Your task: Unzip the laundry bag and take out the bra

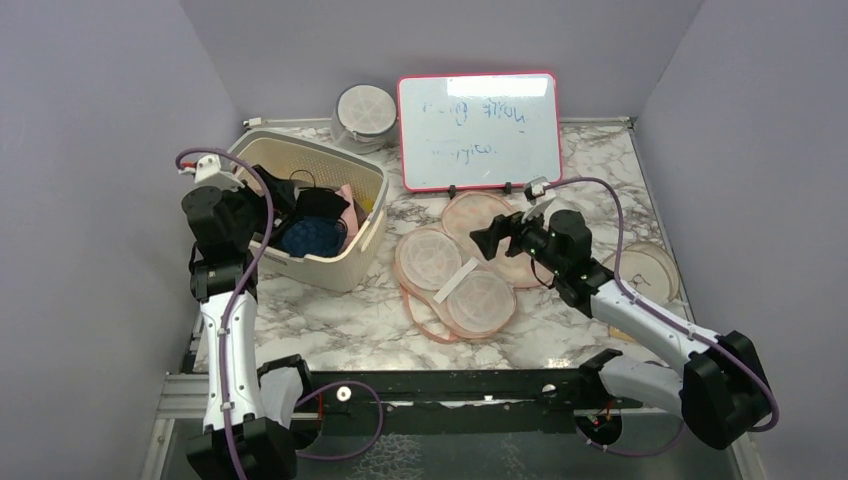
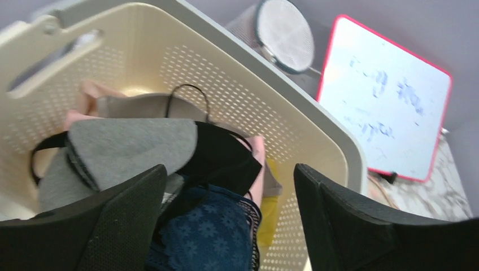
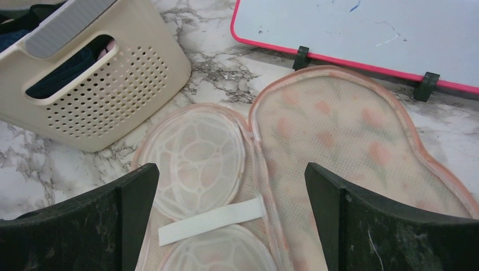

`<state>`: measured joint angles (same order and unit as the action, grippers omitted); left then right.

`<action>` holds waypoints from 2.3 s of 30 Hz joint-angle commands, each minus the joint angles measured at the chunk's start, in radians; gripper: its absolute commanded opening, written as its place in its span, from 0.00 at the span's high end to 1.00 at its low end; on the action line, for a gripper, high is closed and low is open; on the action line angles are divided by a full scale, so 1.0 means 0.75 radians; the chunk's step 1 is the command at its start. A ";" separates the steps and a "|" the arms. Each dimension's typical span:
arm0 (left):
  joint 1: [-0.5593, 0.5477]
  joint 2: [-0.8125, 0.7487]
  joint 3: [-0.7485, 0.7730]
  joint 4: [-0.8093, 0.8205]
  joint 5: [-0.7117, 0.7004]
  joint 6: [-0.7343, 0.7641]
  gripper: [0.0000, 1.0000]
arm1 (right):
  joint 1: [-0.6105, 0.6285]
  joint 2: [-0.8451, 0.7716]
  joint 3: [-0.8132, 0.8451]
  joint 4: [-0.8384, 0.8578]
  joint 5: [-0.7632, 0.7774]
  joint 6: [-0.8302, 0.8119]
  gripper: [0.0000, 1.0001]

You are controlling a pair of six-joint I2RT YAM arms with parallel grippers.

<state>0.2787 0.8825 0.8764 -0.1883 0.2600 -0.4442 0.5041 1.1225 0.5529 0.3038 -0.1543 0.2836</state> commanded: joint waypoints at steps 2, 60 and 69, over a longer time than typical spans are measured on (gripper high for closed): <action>-0.143 -0.029 -0.050 0.183 0.283 0.048 0.26 | 0.003 -0.106 -0.015 -0.231 0.103 0.017 0.00; -0.756 0.159 0.076 0.261 -0.069 0.453 0.07 | -0.545 0.479 0.474 -0.798 0.261 -0.028 0.99; -0.756 0.162 0.069 0.262 -0.103 0.459 0.07 | -0.500 0.124 0.449 -0.802 0.082 -0.085 0.99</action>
<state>-0.2836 1.0096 0.9451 0.0063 0.2142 -0.1123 0.1120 1.2995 0.8944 -0.2962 0.0044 0.2588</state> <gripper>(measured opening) 0.928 0.011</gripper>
